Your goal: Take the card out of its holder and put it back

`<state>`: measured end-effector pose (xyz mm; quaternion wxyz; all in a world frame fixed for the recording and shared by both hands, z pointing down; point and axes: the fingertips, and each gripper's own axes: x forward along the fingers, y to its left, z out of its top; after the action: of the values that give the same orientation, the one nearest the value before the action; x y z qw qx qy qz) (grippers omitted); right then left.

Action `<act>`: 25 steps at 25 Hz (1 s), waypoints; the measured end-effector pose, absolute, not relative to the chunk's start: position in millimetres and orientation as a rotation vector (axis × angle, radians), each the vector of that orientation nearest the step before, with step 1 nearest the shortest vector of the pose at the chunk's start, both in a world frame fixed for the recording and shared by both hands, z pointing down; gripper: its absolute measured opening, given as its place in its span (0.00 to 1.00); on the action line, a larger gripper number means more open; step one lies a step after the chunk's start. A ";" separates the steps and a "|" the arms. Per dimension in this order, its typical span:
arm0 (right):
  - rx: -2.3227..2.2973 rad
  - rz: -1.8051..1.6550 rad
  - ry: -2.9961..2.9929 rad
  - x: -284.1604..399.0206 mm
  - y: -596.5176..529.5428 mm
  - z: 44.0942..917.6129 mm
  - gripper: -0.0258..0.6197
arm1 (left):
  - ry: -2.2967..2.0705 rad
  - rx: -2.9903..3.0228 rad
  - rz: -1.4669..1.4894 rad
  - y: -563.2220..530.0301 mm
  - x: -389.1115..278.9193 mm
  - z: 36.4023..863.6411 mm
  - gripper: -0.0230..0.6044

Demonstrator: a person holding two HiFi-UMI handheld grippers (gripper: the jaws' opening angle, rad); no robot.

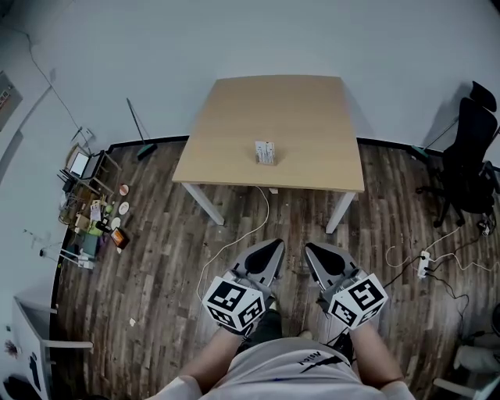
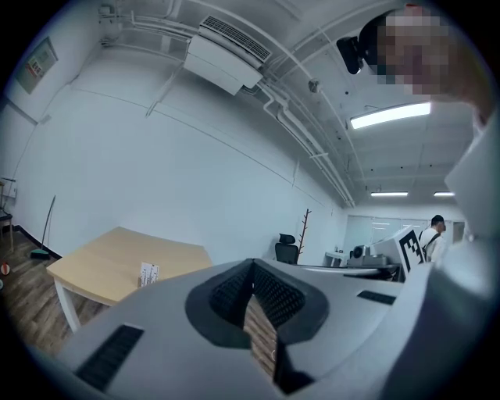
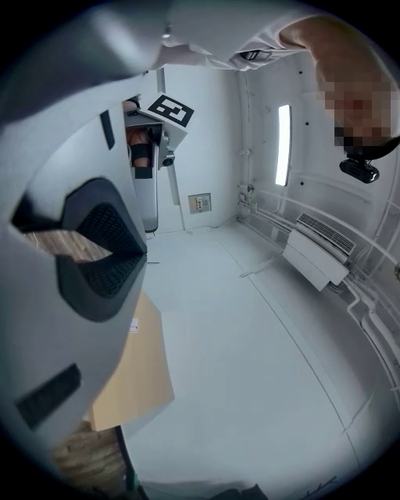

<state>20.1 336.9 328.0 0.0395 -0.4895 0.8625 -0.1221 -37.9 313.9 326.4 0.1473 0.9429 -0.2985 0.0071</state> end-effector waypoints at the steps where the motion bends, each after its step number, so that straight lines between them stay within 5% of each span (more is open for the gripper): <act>1: -1.506 -0.371 2.644 15.8 325.5 328.2 0.06 | -0.854 2.720 0.022 302.4 -40.9 327.2 0.06; 25: -1.577 -0.360 2.620 -2.9 102.2 355.8 0.06 | -0.865 2.725 0.063 79.6 -57.0 367.8 0.06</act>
<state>-2.9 102.2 355.8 0.0313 -0.5119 0.8505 -0.1170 -57.0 79.6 367.8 0.1406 0.9434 -0.2996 0.0217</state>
